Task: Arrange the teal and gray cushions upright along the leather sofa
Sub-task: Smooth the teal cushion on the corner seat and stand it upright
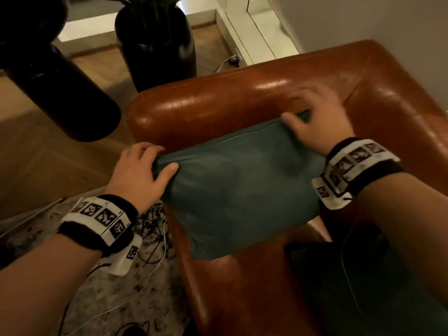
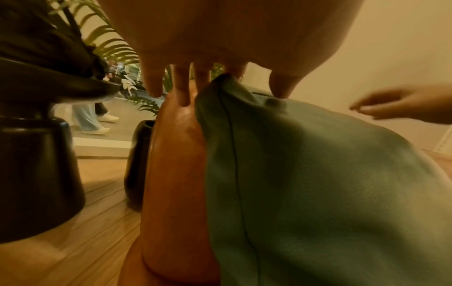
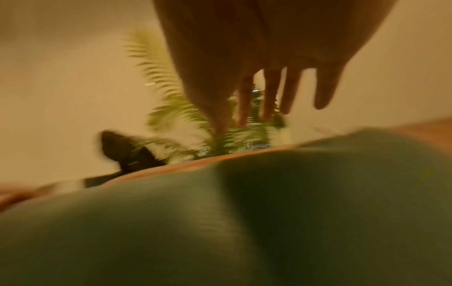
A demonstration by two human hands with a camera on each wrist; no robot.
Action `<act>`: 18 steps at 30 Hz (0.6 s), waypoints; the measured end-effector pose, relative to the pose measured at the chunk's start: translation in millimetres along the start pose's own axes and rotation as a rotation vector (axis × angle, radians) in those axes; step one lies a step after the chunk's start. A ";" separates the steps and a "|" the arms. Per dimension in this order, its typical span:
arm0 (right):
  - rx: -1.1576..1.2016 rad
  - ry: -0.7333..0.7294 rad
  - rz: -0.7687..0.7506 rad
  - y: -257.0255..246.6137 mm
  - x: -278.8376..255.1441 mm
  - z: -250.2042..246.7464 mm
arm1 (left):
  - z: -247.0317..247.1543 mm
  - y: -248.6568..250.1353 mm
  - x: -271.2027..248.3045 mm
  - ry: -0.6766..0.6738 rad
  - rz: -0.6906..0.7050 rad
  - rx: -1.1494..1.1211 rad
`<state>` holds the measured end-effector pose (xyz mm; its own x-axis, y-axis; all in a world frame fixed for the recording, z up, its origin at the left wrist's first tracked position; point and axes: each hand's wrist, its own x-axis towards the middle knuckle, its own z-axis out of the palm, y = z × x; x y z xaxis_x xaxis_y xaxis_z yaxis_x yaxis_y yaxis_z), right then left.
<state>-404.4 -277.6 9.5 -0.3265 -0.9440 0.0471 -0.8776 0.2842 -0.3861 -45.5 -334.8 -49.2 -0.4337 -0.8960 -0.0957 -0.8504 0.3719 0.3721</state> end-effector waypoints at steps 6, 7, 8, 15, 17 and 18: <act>-0.171 -0.369 -0.284 -45.2 -0.8 55.2 | -0.9 18.5 20.1 -0.071 -0.065 -0.152; -0.119 -0.317 -0.218 -45.4 2.1 54.5 | -0.1 18.8 20.9 -0.056 -0.072 -0.171; -0.054 -0.271 -0.148 -45.2 5.8 54.3 | 1.2 19.6 22.1 -0.044 -0.075 -0.185; -0.056 -0.279 -0.225 -9.2 11.5 34.5 | 3.2 -6.9 13.0 -0.063 0.011 -0.078; -0.195 -0.307 -0.178 20.3 10.6 18.0 | 0.8 -21.7 5.6 -0.108 0.009 -0.024; -0.252 -0.311 -0.135 34.9 9.9 10.1 | 0.0 -24.4 3.0 -0.117 0.006 -0.015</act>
<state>-434.8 -278.8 -12.7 -0.1148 -0.9702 -0.2135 -0.9763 0.1499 -0.1559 -26.0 -346.5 -58.6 -0.4709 -0.8592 -0.2000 -0.8438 0.3725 0.3863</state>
